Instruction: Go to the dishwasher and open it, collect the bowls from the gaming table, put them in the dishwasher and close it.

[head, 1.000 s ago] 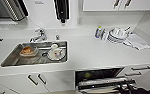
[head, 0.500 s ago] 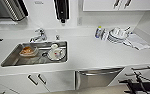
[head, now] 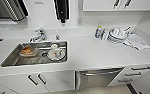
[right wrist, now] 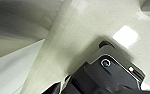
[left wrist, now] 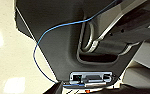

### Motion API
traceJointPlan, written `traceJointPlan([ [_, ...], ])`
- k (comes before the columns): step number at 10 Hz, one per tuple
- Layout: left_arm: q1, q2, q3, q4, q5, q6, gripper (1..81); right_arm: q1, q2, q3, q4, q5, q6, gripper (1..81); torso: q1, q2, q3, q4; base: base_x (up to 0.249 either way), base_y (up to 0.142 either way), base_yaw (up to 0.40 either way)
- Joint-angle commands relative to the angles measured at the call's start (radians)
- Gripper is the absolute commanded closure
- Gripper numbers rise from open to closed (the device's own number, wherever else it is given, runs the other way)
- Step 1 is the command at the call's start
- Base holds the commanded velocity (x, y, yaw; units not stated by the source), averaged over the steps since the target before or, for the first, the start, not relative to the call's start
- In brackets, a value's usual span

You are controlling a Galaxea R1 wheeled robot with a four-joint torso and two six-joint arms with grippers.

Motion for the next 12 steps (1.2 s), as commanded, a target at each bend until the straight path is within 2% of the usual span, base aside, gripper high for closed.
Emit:
traceJointPlan([
  [1, 0.001, -0.001, -0.02, 0.01, 0.073, 0.011, 1.0, -0.234, 0.12, -0.119, 0.002, 0.022, -0.314, 1.0, 0.0, 0.0, 0.0, 0.0, 0.0, 0.0, 0.0],
  [5, -0.021, -0.001, -0.063, 0.01, 0.073, 0.011, 1.0, -0.419, 0.243, -0.249, -0.002, 0.126, -0.504, 1.0, 0.0, 0.0, 0.0, 0.0, 0.0, 0.0, 0.0],
  [7, -0.033, -0.009, -0.075, 0.008, 0.07, 0.011, 1.0, -0.512, 0.331, -0.344, -0.002, 0.219, -0.621, 1.0, 0.0, -0.001, 0.001, 0.0, 0.0, 0.0, 0.0],
  [8, -0.039, -0.01, -0.075, 0.008, 0.065, 0.011, 1.0, -0.545, 0.368, -0.384, -0.002, 0.26, -0.656, 1.0, 0.0, -0.001, 0.001, 0.0, 0.0, 0.0, 0.0],
  [9, -0.048, -0.009, -0.075, 0.008, 0.064, 0.011, 1.0, -0.577, 0.414, -0.428, -0.002, 0.274, -0.702, 1.0, 0.0, -0.001, 0.001, 0.0, 0.0, 0.0, 0.0],
  [11, -0.064, 0.002, -0.075, 0.01, 0.062, 0.013, 1.0, -0.653, 0.499, -0.479, -0.007, 0.393, -0.758, 1.0, 0.0, -0.001, 0.001, 0.0, 0.0, 0.0, 0.0],
  [12, -0.076, 0.007, -0.075, 0.01, 0.061, 0.023, 1.0, -0.702, 0.52, -0.461, -0.077, 0.476, -0.797, 1.0, 0.0, -0.001, 0.002, 0.0, 0.0, 0.0, 0.0],
])
